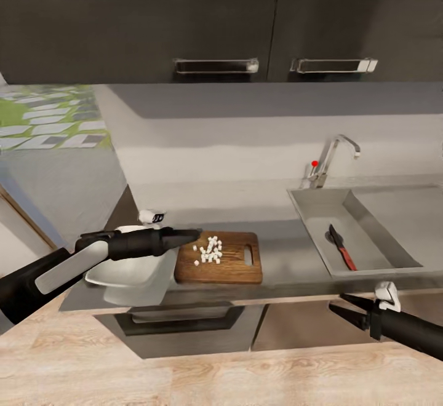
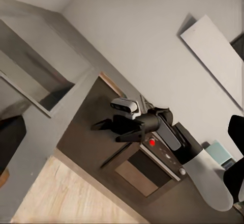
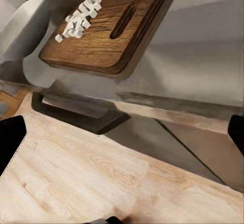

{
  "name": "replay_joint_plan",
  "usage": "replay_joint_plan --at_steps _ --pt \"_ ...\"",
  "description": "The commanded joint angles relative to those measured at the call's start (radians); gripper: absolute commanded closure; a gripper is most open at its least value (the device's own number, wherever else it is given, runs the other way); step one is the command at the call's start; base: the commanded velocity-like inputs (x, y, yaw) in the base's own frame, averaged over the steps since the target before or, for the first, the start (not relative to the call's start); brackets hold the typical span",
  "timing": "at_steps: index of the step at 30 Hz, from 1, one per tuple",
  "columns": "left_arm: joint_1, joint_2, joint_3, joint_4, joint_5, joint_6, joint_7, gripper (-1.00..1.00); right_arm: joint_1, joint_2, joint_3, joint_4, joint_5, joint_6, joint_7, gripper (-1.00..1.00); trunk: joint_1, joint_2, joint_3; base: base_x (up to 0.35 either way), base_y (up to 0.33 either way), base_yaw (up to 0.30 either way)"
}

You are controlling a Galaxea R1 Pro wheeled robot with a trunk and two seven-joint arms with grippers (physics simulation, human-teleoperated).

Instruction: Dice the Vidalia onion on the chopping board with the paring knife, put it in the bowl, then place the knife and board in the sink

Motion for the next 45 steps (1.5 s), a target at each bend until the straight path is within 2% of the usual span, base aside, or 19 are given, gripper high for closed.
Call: replay_joint_plan --at_steps 1,9,12,14,15,18,22,23,25,28,29,30,31,34,37,38,40,43,45 --pt "-0.002 0.001 -0.003 0.000 0.011 0.007 -0.001 -1.00 -0.001 -0.001 0.000 -0.001 -0.003 0.010 0.006 -1.00 0.000 -0.002 -0.002 -0.277 0.188 0.000" --pt "-0.002 0.003 -0.003 -0.001 0.011 0.007 -0.001 -1.00 -0.001 0.004 0.008 -0.001 0.002 0.000 0.011 -1.00 0.000 -0.002 -0.002 -0.277 0.188 0.000" --pt "-0.002 0.042 -0.003 -0.001 0.011 0.005 -0.038 -1.00 -0.001 0.009 0.009 -0.001 0.007 0.002 0.011 -1.00 0.000 -0.002 -0.002 -0.277 0.188 0.000" --pt "-0.002 0.077 -0.003 -0.001 0.014 0.001 -0.105 -1.00 -0.001 0.007 0.029 -0.002 0.009 0.019 0.007 -1.00 0.000 -0.002 -0.002 -0.277 0.189 0.000" --pt "-0.002 0.098 -0.003 0.000 0.015 -0.002 -0.154 -1.00 -0.040 0.005 0.048 -0.005 0.010 0.102 -0.002 -1.00 0.000 -0.002 -0.002 -0.276 0.197 0.000" --pt "-0.002 0.105 -0.003 0.001 0.015 -0.004 -0.168 -1.00 -0.116 0.009 0.065 -0.006 0.014 0.175 -0.060 -1.00 0.000 -0.002 -0.002 -0.268 0.203 0.000" --pt "-0.002 0.107 -0.003 0.008 0.015 -0.006 -0.174 -1.00 -0.212 0.015 0.118 -0.007 0.014 0.256 -0.220 -1.00 0.000 -0.002 -0.002 -0.259 0.213 0.000" --pt "-0.002 0.106 -0.003 0.024 0.015 -0.006 -0.176 -1.00 -0.271 0.020 0.157 -0.006 0.014 0.301 -0.362 -1.00 0.000 -0.002 -0.002 -0.227 0.227 0.000" --pt "-0.002 0.104 -0.003 0.028 0.015 -0.006 -0.176 -1.00 -0.320 0.030 0.192 -0.006 0.013 0.310 -0.466 -1.00 0.000 -0.002 -0.002 -0.207 0.232 0.000" --pt "-0.002 0.098 -0.003 0.030 0.014 -0.005 -0.176 -1.00 -0.393 0.052 0.267 -0.006 0.014 0.310 -0.624 -1.00 0.000 -0.002 -0.002 -0.179 0.249 0.000" --pt "-0.002 0.097 -0.003 0.031 0.014 -0.006 -0.176 -1.00 -0.430 0.062 0.288 -0.006 0.014 0.310 -0.701 -1.00 0.000 -0.002 -0.002 -0.152 0.265 0.000" --pt "-0.002 0.097 -0.003 0.031 0.014 -0.006 -0.176 -1.00 -0.449 0.070 0.295 -0.006 0.014 0.310 -0.745 -1.00 0.000 -0.002 -0.002 -0.135 0.260 0.000" --pt "-0.002 0.098 -0.003 0.032 0.014 -0.006 -0.176 -1.00 -0.482 0.093 0.306 -0.006 0.014 0.310 -0.848 -1.00 0.000 -0.002 -0.002 -0.052 0.129 0.000" --pt "-0.002 0.096 -0.003 0.032 0.014 -0.008 -0.176 -1.00 -0.514 0.115 0.320 -0.007 0.014 0.310 -0.985 -1.00 0.000 -0.002 -0.002 -0.016 0.057 0.000" --pt "-0.002 0.097 -0.003 0.033 0.014 -0.011 -0.176 -1.00 -0.544 0.149 0.370 -0.006 0.014 0.310 -1.135 -1.00 0.000 -0.002 -0.002 0.118 0.015 0.000" --pt "-0.002 0.096 -0.003 0.035 0.014 -0.012 -0.175 -1.00 -0.554 0.173 0.397 -0.005 0.013 0.310 -1.256 -1.00 0.000 -0.002 -0.002 0.273 0.004 0.000" --pt "-0.002 0.095 -0.003 0.039 0.014 -0.012 -0.174 -1.00 -0.559 0.220 0.438 -0.003 0.008 0.310 -1.402 -1.00 0.000 -0.002 -0.002 0.312 0.001 0.000" --pt "-0.002 0.096 -0.003 0.040 0.014 -0.012 -0.174 -1.00 -0.560 0.238 0.465 -0.002 -0.002 0.310 -1.434 -1.00 0.000 -0.002 -0.002 0.328 0.030 0.000" --pt "-0.002 0.096 -0.003 0.043 0.014 -0.013 -0.175 -1.00 -0.558 0.244 0.474 0.002 -0.010 0.310 -1.411 -1.00 0.000 -0.002 -0.002 0.334 0.078 0.000"
